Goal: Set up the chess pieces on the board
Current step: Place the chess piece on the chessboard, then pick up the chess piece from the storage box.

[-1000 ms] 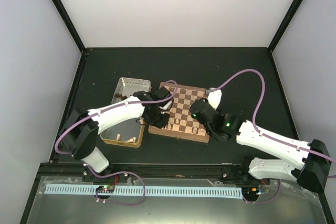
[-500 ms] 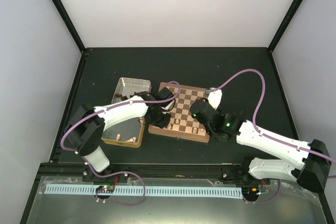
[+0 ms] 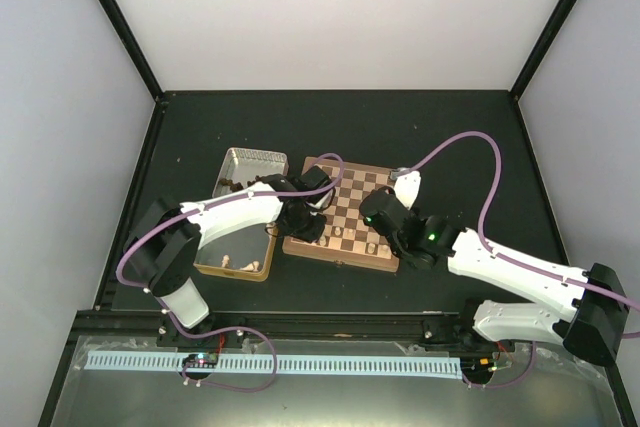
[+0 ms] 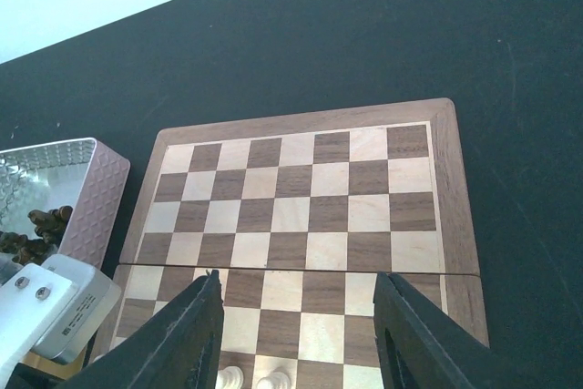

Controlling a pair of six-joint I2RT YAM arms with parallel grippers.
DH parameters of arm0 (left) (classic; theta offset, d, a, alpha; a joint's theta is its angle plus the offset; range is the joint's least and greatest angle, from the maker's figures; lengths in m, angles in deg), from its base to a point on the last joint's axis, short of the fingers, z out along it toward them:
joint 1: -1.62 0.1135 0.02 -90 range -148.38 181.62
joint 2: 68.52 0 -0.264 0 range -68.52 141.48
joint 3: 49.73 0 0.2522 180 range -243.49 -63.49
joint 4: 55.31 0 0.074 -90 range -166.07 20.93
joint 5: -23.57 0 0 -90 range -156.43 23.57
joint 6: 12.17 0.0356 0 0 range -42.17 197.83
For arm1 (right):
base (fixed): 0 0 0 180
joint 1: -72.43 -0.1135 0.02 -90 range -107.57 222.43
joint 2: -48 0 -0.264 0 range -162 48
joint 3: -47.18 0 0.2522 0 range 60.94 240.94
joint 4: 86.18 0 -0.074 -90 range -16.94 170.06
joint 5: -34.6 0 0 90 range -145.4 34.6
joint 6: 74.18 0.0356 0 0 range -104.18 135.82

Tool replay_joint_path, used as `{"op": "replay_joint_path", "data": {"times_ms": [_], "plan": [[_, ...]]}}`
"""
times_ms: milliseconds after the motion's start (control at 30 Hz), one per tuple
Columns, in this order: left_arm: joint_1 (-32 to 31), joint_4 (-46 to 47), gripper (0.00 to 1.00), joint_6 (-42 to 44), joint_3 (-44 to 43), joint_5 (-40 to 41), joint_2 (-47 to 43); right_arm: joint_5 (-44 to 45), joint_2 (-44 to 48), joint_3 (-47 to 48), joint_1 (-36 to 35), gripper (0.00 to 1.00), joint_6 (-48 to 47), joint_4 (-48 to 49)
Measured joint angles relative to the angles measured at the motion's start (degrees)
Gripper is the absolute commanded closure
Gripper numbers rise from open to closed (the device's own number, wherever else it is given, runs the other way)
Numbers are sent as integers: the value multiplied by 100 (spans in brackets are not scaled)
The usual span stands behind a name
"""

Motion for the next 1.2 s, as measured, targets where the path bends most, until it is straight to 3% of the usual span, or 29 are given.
{"op": "replay_joint_path", "data": {"times_ms": [367,567,733,933,1200], "plan": [[0,20,71,-2,0,-2,-105,-13,0,0,4,52,2,-2],[22,-7,70,-33,0,107,-682,-39,57,0,4,52,24,-4],[177,-28,61,-129,26,459,-1353,-52,149,0,4,52,26,-4],[986,153,51,-479,651,1222,-2479,-133,157,0,4,52,31,-2],[2323,1084,43,-1025,2361,1683,-3799,-179,157,0,4,52,66,-7]]}}
